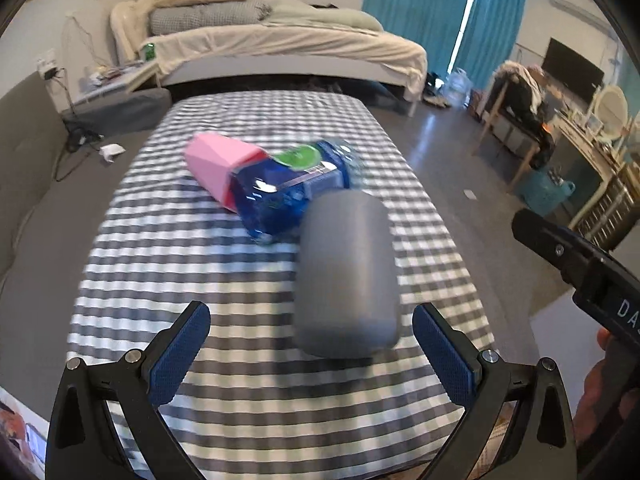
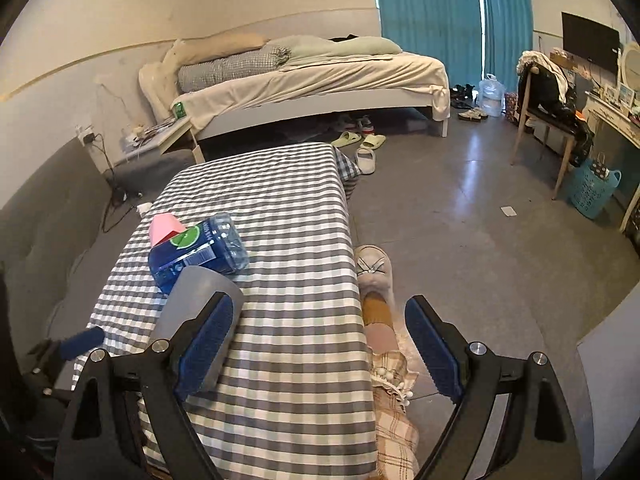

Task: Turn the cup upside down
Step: 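Bring the grey cup to the left tool while the left tool grasps it, then rotate the grey cup with the left tool so its bottom faces up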

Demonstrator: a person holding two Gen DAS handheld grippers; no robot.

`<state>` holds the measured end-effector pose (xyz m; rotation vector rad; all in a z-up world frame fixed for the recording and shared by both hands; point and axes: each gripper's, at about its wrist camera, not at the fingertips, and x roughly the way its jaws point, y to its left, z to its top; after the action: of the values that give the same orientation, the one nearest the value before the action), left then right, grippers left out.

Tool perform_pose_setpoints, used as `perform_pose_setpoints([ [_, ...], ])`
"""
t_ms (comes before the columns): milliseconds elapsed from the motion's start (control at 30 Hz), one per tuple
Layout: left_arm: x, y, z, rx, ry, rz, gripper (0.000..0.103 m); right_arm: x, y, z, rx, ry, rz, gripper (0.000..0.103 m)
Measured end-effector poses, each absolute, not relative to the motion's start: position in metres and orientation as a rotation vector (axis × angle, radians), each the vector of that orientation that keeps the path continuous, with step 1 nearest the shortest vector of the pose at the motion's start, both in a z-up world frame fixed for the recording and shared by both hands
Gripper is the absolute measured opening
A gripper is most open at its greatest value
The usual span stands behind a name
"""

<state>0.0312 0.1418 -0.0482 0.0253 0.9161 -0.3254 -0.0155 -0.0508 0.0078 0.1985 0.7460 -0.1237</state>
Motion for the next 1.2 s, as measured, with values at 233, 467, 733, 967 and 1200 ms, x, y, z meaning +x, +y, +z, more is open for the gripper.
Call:
perform_pose_setpoints([
  [233,0.039,0.116,-0.073,0.074,0.984,-0.387,0.103,-0.007,-0.055,-0.007,0.205,0.792,-0.124,0.088],
  [467,0.049,0.118,-0.092,0.07,1.046,-0.419,0.072,0.004,-0.057,-0.022,0.221,0.837,-0.141,0.088],
  [733,0.037,0.141,-0.067,0.073,0.959,-0.448,0.072,0.015,-0.036,-0.027,0.177,0.865,-0.125,0.088],
  [967,0.035,0.182,-0.038,0.008,0.876,-0.418,0.071,0.014,-0.026,-0.025,0.163,0.866,-0.129,0.088],
  [1200,0.037,0.193,-0.038,-0.005,0.868,-0.406,0.07,0.012,-0.013,-0.019,0.119,0.857,-0.112,0.088],
])
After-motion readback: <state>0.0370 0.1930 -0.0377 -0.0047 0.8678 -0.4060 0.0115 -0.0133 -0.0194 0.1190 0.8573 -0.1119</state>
